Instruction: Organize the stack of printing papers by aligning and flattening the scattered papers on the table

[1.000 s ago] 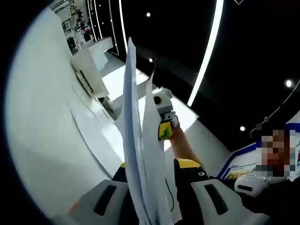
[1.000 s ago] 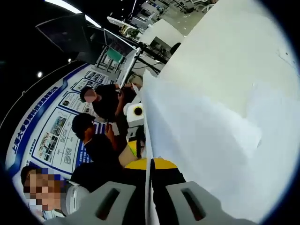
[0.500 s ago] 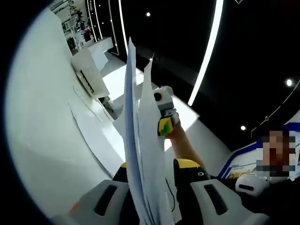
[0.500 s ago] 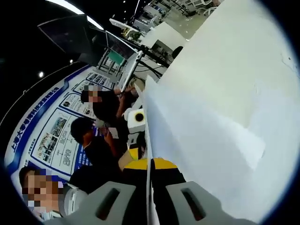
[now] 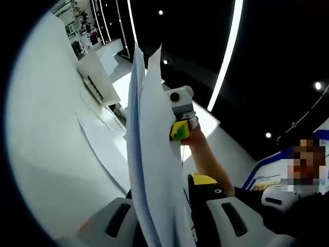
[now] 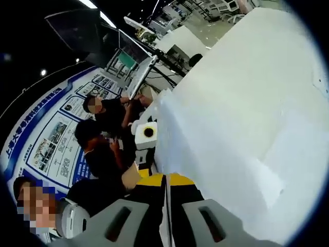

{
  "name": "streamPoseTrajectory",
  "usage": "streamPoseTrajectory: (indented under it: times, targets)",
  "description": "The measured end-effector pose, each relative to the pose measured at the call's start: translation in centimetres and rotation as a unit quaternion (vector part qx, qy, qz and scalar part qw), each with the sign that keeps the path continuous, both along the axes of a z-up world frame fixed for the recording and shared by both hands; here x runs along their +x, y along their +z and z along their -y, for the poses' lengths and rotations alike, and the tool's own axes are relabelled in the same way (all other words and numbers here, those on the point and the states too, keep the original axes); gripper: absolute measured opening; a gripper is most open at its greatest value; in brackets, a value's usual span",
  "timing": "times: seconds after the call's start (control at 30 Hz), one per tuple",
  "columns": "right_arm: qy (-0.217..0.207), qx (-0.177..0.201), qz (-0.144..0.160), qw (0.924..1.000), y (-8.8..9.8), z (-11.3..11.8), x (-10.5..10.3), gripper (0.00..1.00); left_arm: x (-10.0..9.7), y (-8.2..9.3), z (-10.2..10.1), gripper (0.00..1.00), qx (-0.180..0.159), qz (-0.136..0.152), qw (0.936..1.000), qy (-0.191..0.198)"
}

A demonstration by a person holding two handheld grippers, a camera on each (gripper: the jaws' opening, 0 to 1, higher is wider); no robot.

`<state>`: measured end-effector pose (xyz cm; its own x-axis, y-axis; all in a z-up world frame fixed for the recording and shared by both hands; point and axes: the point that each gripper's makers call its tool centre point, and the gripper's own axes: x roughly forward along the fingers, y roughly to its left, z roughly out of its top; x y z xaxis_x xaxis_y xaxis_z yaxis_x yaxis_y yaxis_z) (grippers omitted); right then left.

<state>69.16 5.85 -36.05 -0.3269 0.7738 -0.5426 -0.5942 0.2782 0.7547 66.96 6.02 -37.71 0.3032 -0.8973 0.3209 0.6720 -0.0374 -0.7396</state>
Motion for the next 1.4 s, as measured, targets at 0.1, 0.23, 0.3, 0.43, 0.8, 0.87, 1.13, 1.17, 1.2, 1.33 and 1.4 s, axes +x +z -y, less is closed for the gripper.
streamPoseTrajectory:
  times: [0.1,0.23,0.3,0.43,0.8,0.87,1.13,1.17,1.2,1.33,1.4]
  targets:
    - [0.001,0.001,0.006,1.0,-0.1,-0.1,0.1,0.0,0.1,-0.1,0.0,0.2,0.004,0.002,1.0,0.001]
    - [0.004,0.001,0.016,0.9999,-0.3,-0.3,0.1,0.0,0.1,-0.4,0.0,0.14,0.014,0.01,0.9998,0.004]
    - [0.004,0.0,0.02,0.9998,-0.3,-0.3,0.2,0.0,0.2,-0.5,0.0,0.12,0.017,0.011,0.9998,0.005]
    - [0.001,0.006,0.035,0.9994,-0.2,-0.3,0.5,0.0,0.3,-0.7,0.0,0.07,0.025,0.018,0.9995,0.007]
    - [-0.019,0.027,0.066,0.9972,0.3,-0.3,1.7,0.04,0.0,-0.8,0.4,0.06,0.027,0.019,0.9994,0.012]
    - [-0.032,0.036,0.077,0.9959,0.6,-0.3,2.3,0.07,0.0,-0.8,0.3,0.06,0.028,0.018,0.9994,0.013]
    - [-0.056,0.06,0.088,0.9927,1.0,-0.1,3.3,0.14,-0.1,-0.8,0.3,0.06,0.026,0.015,0.9995,0.011]
    - [-0.057,0.06,0.09,0.9925,1.0,-0.1,3.4,0.15,-0.1,-0.8,0.3,0.06,0.026,0.015,0.9995,0.011]
    - [-0.06,0.062,0.097,0.9915,1.1,-0.1,3.6,0.17,-0.1,-0.8,0.3,0.06,0.025,0.015,0.9995,0.011]
    - [-0.077,0.073,0.123,0.9868,1.3,0.0,4.5,0.24,-0.1,-0.7,0.4,0.06,0.024,0.014,0.9995,0.01]
    - [-0.087,0.083,0.129,0.9843,1.6,0.1,5.0,0.25,-0.1,-0.7,0.4,0.06,0.024,0.014,0.9996,0.01]
